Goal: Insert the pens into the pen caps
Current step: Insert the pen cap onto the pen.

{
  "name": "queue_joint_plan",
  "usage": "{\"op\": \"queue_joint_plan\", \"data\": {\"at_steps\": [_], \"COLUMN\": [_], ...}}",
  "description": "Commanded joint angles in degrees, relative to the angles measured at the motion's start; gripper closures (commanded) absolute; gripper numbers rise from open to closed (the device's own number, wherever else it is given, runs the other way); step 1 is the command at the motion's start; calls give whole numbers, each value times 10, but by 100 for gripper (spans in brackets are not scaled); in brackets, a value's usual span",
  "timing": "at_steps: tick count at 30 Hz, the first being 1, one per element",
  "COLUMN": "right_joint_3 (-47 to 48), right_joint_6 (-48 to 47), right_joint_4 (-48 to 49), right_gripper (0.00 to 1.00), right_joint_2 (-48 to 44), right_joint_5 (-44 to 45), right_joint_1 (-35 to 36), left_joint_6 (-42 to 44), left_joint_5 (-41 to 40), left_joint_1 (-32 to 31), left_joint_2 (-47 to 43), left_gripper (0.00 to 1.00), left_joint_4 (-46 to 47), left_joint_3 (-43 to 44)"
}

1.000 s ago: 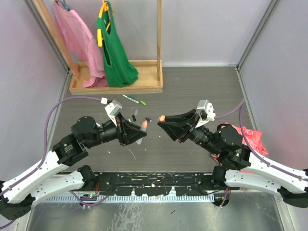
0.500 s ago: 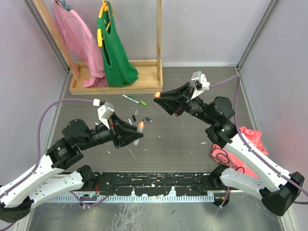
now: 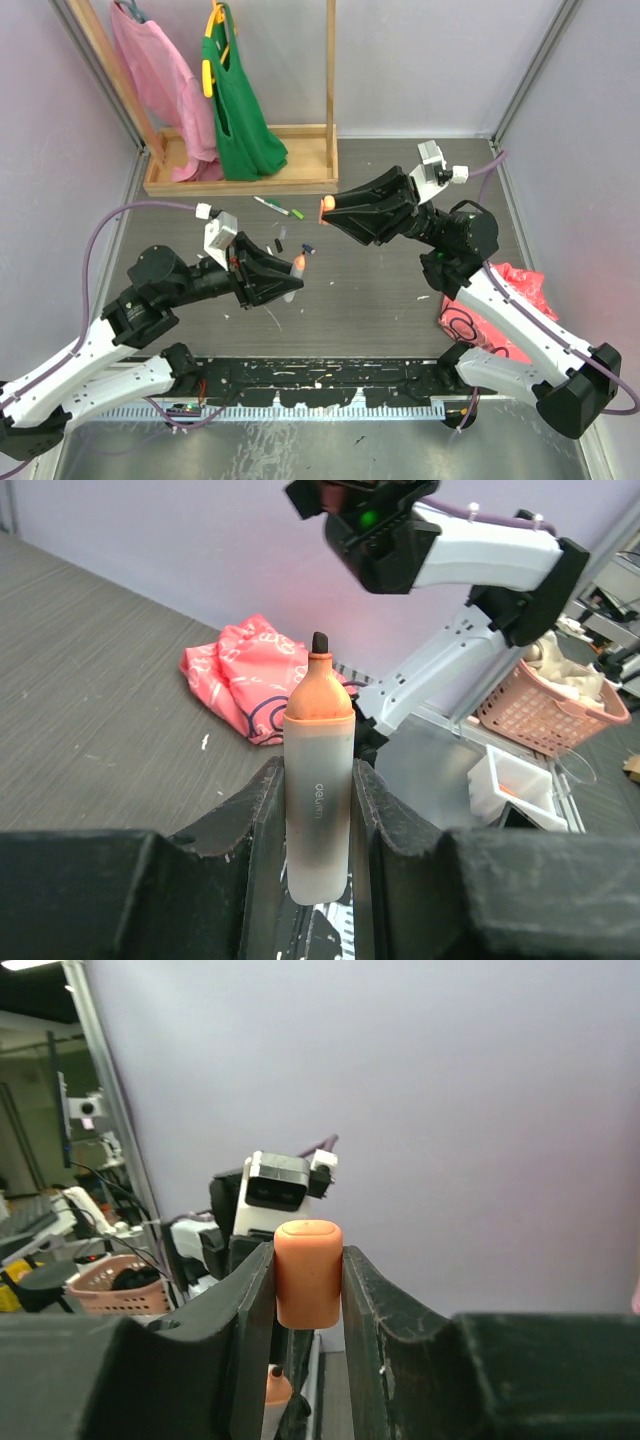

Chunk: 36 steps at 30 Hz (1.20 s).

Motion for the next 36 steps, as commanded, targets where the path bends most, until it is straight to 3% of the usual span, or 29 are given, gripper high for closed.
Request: {"op": "queue_joint_plan", "data": {"at_steps": [1,6,18,36], "right_joint_3": [28,28,23,26], "right_joint_6": [114,157,120,131], "right_joint_4": [155,186,109,143], "right_gripper": [100,100,100,100], "right_joint_2": [22,28,2,31], "right_joint_5": [-26,-27,-46,-30], "right_joint_1": [-2,-2,-1,34], "left_joint_6": [15,41,60,51], "left_joint_5": [61,70,87,81], "left_joint_1": [2,2,2,2], "left_joint_2": [13,28,66,86], "left_gripper": [100,100,100,100], "left_joint_4": [80,83,88,113], "left_joint_3": [26,48,91,90]}}
